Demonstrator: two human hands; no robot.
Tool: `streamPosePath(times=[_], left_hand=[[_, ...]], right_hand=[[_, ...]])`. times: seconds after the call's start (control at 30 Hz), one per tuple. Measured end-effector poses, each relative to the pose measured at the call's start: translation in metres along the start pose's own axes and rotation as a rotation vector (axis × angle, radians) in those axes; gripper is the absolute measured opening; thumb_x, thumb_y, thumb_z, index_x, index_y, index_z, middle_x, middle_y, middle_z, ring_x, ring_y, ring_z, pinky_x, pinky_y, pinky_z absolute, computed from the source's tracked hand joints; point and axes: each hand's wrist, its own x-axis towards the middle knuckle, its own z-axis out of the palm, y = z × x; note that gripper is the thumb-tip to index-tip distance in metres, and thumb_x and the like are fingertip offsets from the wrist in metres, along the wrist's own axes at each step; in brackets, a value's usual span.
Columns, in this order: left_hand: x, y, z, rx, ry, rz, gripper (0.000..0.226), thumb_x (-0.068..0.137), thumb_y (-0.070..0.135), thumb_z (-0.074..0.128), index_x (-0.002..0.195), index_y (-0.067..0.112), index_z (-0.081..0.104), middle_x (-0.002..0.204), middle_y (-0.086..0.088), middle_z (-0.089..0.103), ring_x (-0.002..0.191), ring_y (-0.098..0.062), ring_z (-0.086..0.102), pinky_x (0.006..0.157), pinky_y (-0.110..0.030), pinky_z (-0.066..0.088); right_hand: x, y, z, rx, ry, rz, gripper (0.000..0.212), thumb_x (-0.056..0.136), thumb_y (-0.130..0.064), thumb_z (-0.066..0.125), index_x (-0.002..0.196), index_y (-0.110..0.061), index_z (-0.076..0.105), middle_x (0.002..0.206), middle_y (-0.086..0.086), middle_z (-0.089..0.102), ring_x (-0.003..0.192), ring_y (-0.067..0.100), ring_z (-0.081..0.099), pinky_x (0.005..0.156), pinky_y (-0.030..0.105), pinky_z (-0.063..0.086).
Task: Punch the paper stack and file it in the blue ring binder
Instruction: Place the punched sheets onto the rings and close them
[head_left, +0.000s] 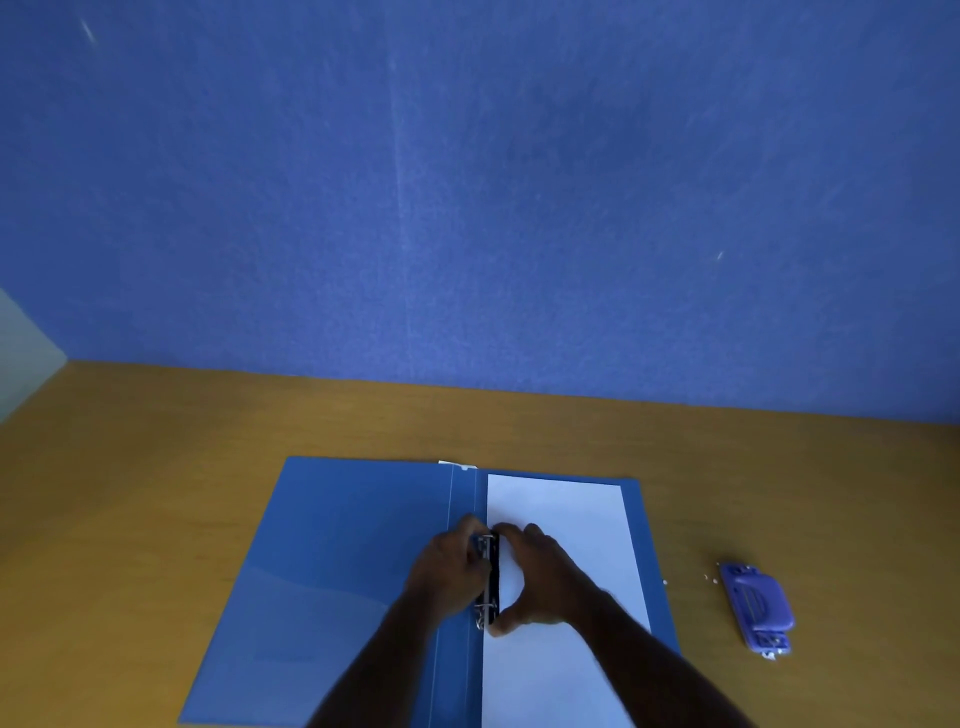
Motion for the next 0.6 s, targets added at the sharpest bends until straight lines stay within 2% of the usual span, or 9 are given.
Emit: streamPosePath(times=[0.13, 0.3, 0.5, 0.6], left_hand=[[0.0028, 0.0008, 0.0008, 0.023, 0.015, 0.023, 0.013, 0.09, 0.028, 0.048, 0.102, 0.027, 0.051, 0.076, 0.001, 0.061, 0.073, -0.022, 0.066, 0.065, -0.038, 0.055], [0.0046, 0.0012, 0.0012, 0.008, 0.031, 0.0, 0.008, 0.088, 0.033, 0.047, 0.095, 0.029, 0.049, 0.069, 0.0, 0.06, 0.068, -0.023, 0.065, 0.059, -0.035, 0.052], [0.0079, 0.0004, 0.0011, 0.007, 0.035, 0.007, 0.002, 0.091, 0.032, 0.049, 0.092, 0.03, 0.051, 0.064, 0.006, 0.055, 0.058, -0.014, 0.056, 0.053, -0.027, 0.043], [0.0081, -0.0005, 0.0022, 0.007, 0.04, 0.011, 0.002, 0.091, 0.033, 0.05, 0.09, 0.031, 0.049, 0.066, 0.004, 0.057, 0.06, -0.015, 0.057, 0.053, -0.026, 0.042]], right_hand=[[0.002, -0.001, -0.0024, 0.005, 0.015, 0.005, 0.118, 0.043, -0.054, 0.088, 0.144, -0.032, 0.031, 0.127, 0.0, 0.049, 0.119, 0.021, 0.05, 0.094, 0.034, 0.048], [0.0037, -0.0017, -0.0057, 0.004, 0.006, 0.004, 0.116, 0.045, -0.052, 0.09, 0.143, -0.031, 0.032, 0.127, 0.0, 0.049, 0.118, 0.02, 0.051, 0.092, 0.032, 0.047], [0.0031, -0.0027, -0.0051, 0.005, 0.018, 0.009, 0.116, 0.044, -0.052, 0.09, 0.143, -0.032, 0.032, 0.129, -0.001, 0.049, 0.12, 0.02, 0.051, 0.094, 0.032, 0.047], [0.0031, -0.0034, -0.0052, 0.003, 0.026, 0.017, 0.117, 0.044, -0.052, 0.09, 0.144, -0.032, 0.032, 0.131, -0.001, 0.049, 0.121, 0.02, 0.05, 0.094, 0.032, 0.047]])
